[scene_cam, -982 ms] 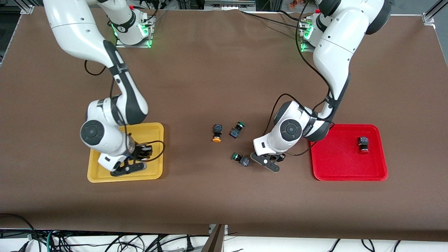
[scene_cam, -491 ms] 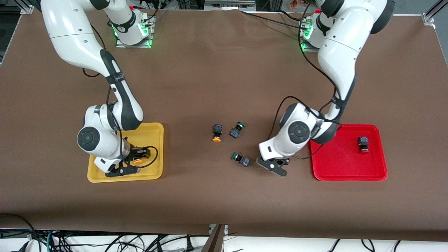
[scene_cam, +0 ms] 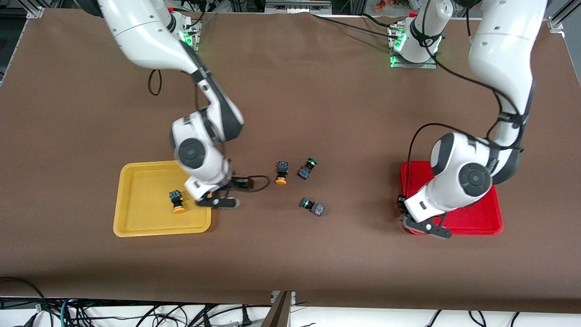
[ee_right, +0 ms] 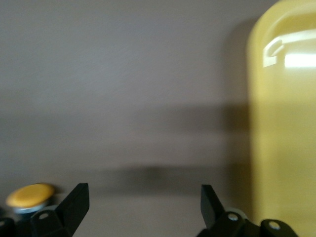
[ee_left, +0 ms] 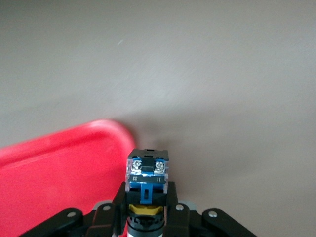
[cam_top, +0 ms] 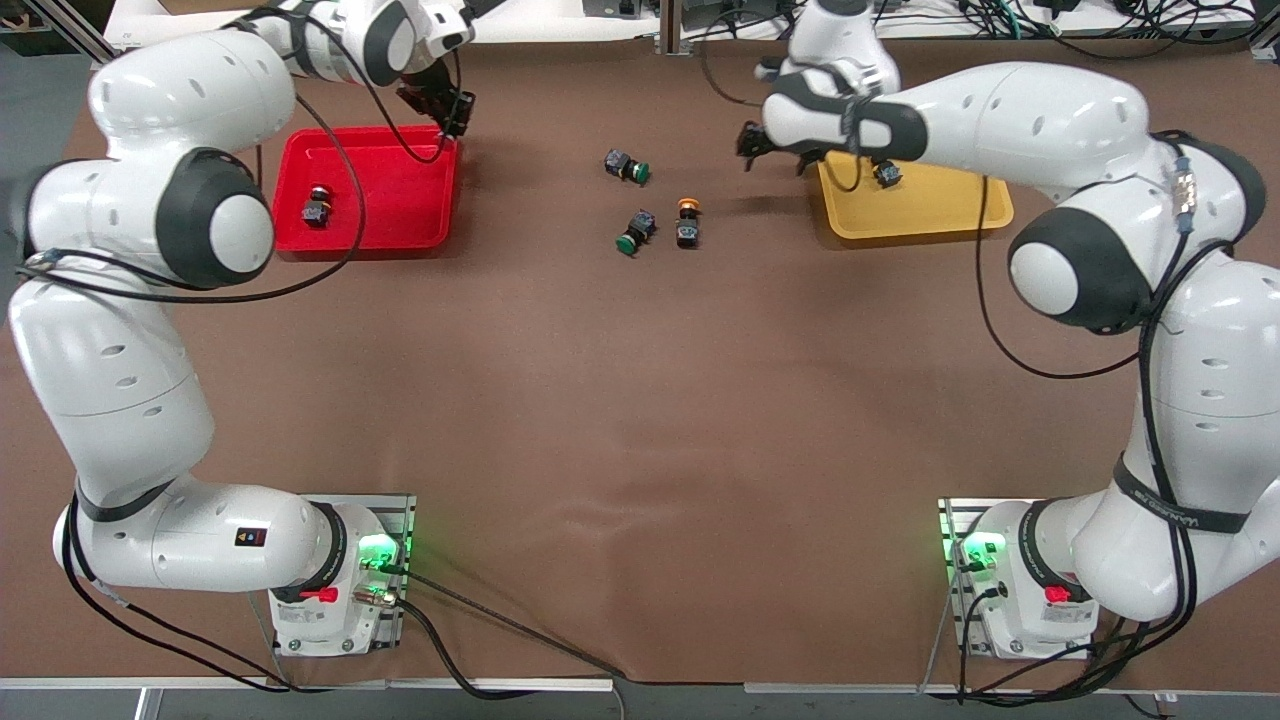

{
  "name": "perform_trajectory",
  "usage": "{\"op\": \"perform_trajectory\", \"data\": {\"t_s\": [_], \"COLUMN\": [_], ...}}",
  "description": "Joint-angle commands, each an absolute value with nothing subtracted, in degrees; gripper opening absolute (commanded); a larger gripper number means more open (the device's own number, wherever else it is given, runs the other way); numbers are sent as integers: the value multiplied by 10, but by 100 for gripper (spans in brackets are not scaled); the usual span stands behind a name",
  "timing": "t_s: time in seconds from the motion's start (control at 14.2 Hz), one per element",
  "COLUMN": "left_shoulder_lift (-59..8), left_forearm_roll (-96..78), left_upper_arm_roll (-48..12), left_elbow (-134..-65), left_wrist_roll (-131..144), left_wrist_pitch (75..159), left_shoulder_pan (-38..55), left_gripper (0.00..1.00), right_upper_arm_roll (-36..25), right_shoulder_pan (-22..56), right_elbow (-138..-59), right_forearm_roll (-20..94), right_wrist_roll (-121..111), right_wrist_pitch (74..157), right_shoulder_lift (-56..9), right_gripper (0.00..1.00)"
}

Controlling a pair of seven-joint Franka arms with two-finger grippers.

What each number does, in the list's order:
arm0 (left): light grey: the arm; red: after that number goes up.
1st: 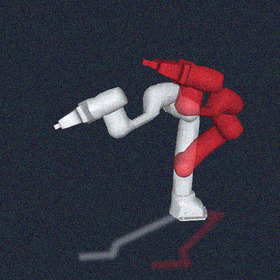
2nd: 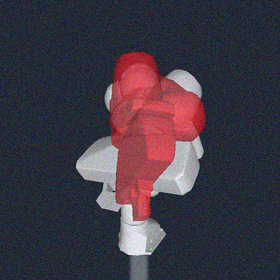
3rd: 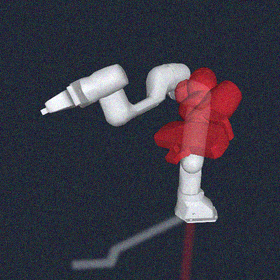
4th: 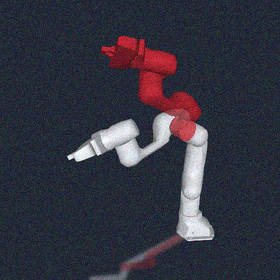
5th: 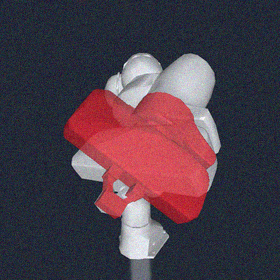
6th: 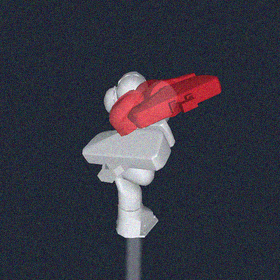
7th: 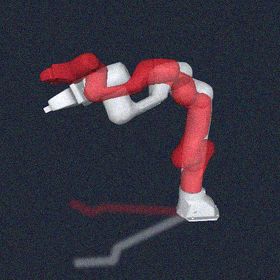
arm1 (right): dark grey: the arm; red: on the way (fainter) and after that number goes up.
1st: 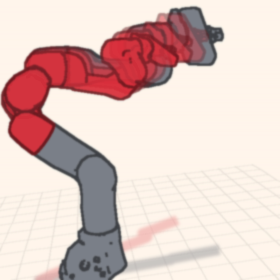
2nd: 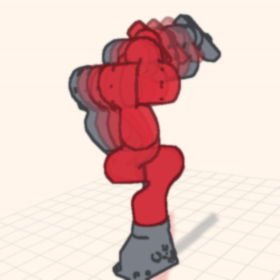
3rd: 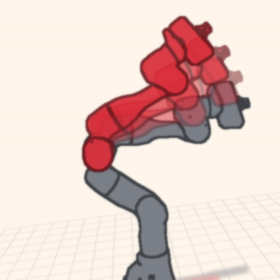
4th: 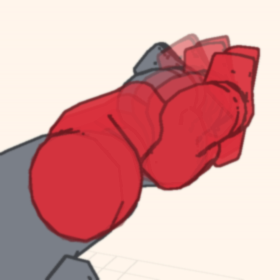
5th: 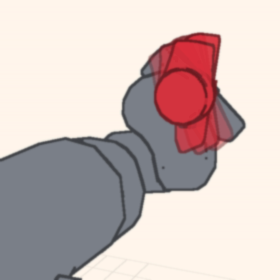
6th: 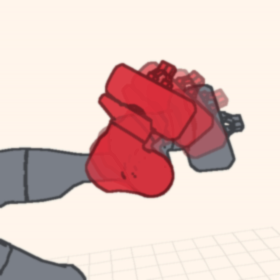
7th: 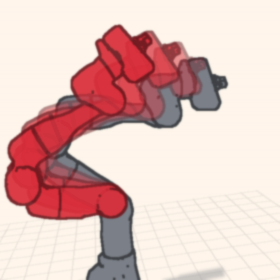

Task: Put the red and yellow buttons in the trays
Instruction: 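Carry the red button to the red tray while the right gripper reaches another button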

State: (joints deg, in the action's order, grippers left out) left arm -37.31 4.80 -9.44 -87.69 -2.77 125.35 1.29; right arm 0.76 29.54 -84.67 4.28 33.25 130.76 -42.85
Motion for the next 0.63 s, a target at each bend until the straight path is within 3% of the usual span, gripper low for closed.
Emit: {"op": "perform_trajectory", "data": {"t_s": [0.0, 0.21, 0.56], "left_shoulder_lift": [-302, -298, -293], "left_forearm_roll": [55, 18, 17], "left_upper_arm_roll": [-105, -106, -107], "left_elbow": [-1008, -1069, -1110], "left_wrist_roll": [-20, -15, 55], "left_wrist_pitch": [1278, 1328, 1336], "left_shoulder_pan": [-52, -95, -97], "left_gripper": [5, 5, 6], "right_upper_arm_roll": [2, 2, 2], "right_shoulder_pan": [342, 376, 380], "right_elbow": [-848, -849, -850], "right_forearm_roll": [46, 46, 47], "right_wrist_roll": [445, 496, 510], "right_wrist_pitch": [1345, 1385, 1417], "right_shoulder_lift": [-441, -467, -482], "right_gripper": [100, 100, 96]}}
